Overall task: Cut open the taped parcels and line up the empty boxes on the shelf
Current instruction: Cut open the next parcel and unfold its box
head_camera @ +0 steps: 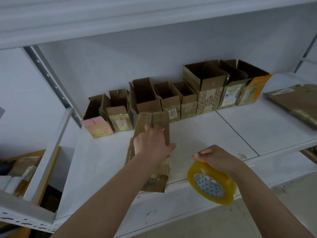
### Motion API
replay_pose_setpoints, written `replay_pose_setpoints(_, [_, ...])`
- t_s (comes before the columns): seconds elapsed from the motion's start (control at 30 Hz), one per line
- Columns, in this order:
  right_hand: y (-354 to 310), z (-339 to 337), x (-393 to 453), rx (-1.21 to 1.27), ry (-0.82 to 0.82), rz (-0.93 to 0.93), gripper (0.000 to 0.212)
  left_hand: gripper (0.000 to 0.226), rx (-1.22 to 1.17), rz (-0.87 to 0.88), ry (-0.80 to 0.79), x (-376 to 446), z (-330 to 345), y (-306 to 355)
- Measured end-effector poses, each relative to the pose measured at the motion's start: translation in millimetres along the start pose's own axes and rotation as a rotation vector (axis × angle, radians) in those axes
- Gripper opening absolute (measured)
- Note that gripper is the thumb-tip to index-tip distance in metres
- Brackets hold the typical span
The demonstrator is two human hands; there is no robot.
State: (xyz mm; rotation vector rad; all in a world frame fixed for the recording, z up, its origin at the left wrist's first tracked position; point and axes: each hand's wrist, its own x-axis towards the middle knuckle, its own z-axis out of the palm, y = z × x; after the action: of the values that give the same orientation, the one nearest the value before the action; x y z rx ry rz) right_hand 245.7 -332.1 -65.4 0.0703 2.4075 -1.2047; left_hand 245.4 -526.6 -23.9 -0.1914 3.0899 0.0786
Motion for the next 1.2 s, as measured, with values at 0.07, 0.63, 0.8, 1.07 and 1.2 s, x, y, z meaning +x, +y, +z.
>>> replay_pose_setpoints(0.07, [-1,-3,1,0.005,0.010,-0.013,0.023,0.067,0.042,0.009,-0.047,1,3,-5])
replay_pose_setpoints(0.63, [-2,-16,2,0.028,0.066,0.011,0.017,0.088,0.022,0.315,-0.003,-13,12,-12])
replay_pose_setpoints(0.8, [2,-16,4,-0.096,0.016,0.028,0.022,0.078,0.042,0.385,-0.094,-6,17,-19])
replay_pose_setpoints(1.07, [19,-53,-8,-0.036,0.083,0.091,0.016,0.074,0.065,0.549,-0.228,6,6,-51])
replay_pose_setpoints(1.2, [10,-43,-7,0.097,0.100,0.081,0.016,0.075,0.112,0.569,-0.264,4,-8,-53])
